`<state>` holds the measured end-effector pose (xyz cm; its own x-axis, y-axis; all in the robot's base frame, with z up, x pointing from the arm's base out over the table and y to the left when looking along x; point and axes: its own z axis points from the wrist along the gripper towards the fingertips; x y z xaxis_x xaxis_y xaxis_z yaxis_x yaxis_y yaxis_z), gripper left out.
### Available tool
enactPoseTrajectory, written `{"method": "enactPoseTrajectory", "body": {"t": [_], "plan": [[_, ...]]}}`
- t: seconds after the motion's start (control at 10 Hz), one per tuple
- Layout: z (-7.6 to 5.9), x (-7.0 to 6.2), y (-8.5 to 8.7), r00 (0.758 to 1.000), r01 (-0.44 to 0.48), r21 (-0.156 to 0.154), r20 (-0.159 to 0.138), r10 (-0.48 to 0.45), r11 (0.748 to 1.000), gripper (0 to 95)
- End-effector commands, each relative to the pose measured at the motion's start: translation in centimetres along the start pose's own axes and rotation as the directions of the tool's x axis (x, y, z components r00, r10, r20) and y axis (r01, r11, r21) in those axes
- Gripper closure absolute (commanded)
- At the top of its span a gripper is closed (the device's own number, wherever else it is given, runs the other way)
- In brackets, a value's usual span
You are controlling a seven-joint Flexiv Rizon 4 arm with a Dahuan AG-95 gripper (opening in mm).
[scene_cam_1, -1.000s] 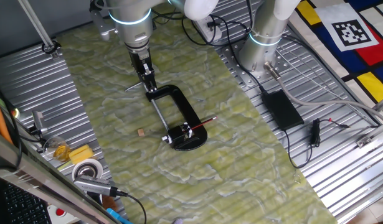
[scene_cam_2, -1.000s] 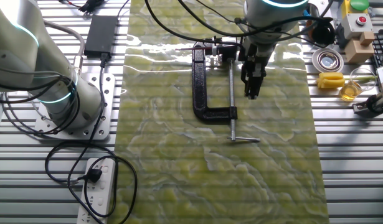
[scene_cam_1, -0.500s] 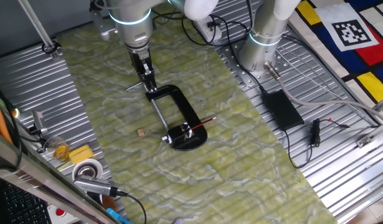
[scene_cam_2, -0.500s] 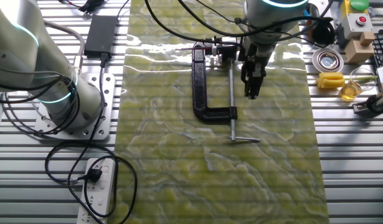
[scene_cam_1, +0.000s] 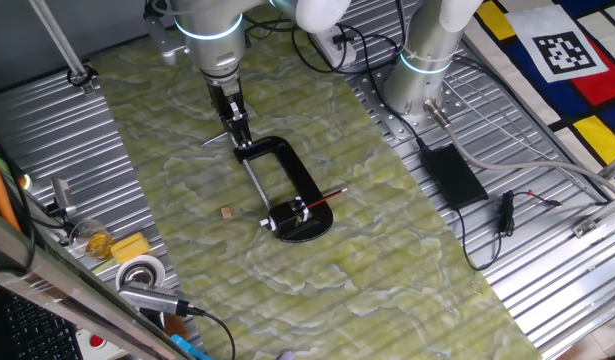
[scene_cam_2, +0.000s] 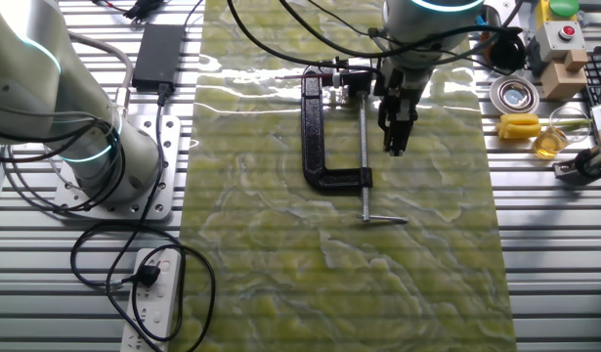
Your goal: Sharpen the pencil with a pencil sharpener
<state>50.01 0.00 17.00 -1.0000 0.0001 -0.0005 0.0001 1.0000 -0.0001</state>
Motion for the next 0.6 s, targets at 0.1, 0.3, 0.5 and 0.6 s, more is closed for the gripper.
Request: {"method": "enactPoseTrajectory", "body": {"t": [0.1, 0.3, 0.5, 0.6], "plan": [[0.00, 0.01, 0.00, 1.000, 0.000, 0.000, -0.001, 0.000, 1.000, 0.0], [-0.02, 0.01, 0.00, 0.996, -0.088, -0.036, -0.034, 0.086, 0.996, 95.0], [-0.03, 0.02, 0.01, 0.996, -0.089, -0.035, -0.036, 0.088, 0.995, 95.0], [-0.04, 0.02, 0.01, 0.996, -0.089, -0.035, -0.036, 0.087, 0.995, 95.0]]}}
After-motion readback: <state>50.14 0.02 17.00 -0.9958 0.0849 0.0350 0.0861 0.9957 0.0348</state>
